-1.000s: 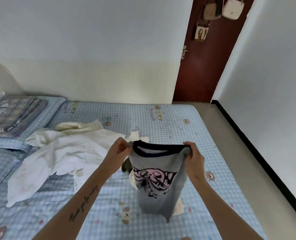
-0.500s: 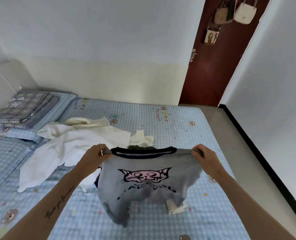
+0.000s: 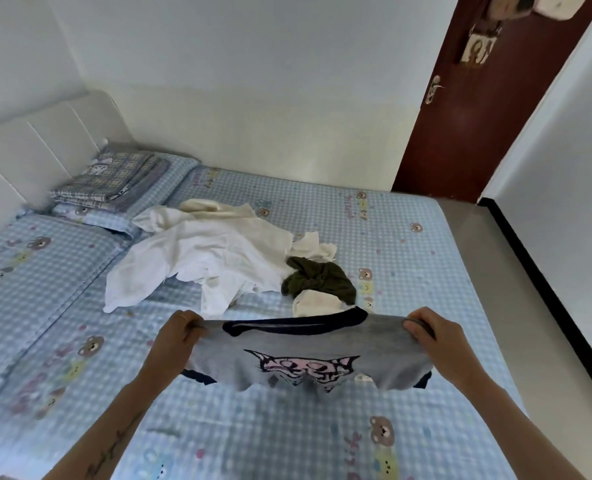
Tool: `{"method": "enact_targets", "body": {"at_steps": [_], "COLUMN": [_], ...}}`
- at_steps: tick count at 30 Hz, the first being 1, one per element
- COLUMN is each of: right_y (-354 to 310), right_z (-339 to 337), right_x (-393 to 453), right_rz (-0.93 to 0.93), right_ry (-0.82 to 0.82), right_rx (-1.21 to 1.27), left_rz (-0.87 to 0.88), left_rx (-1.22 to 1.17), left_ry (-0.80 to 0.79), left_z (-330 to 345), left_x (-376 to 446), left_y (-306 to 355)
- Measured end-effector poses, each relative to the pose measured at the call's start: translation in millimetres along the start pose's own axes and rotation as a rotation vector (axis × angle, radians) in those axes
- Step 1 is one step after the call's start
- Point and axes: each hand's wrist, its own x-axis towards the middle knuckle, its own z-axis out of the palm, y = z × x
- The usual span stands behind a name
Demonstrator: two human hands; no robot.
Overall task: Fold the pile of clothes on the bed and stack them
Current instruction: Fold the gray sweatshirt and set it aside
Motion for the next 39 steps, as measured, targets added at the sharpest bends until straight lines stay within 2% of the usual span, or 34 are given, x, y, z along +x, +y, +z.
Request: {"method": "enact_targets", "body": {"at_steps": [4, 10, 15, 24, 27, 32, 39], "right_y": [-17, -51, -80, -125, -111, -44, 66], "right_z": [2, 19, 21, -4, 7, 73, 173], "right_x": [-38, -110, -168, -197, -180, -130, -67], "right_rz": [-0.006, 0.017, 0.069, 0.02, 0.056, 0.182, 0.33], "right_ry": [0.022, 0.039, 0.048, 0.001, -0.051, -0.205, -0.319], "right_rx": [-0.014, -0.047, -0.03, -0.062, -0.065, -0.103, -0.116], "left_rz": [0.019, 0.061, 0.126, 0.161, 0.126, -0.037, -0.168], "left_rx": [-0.074, -0.158, -0.101, -0.076, -0.052, 0.096, 0.114], "left_ry": [0.037, -0.128, -0.22, -0.287, -0.363, -0.56, -0.609], "left_z": [-17, -60, -105, -158, -141, -54, 69], "left_x": [-33, -88, -132, -132, -106, -59, -13], "left_y": [-5, -18, -32, -7, -14, -59, -132]}}
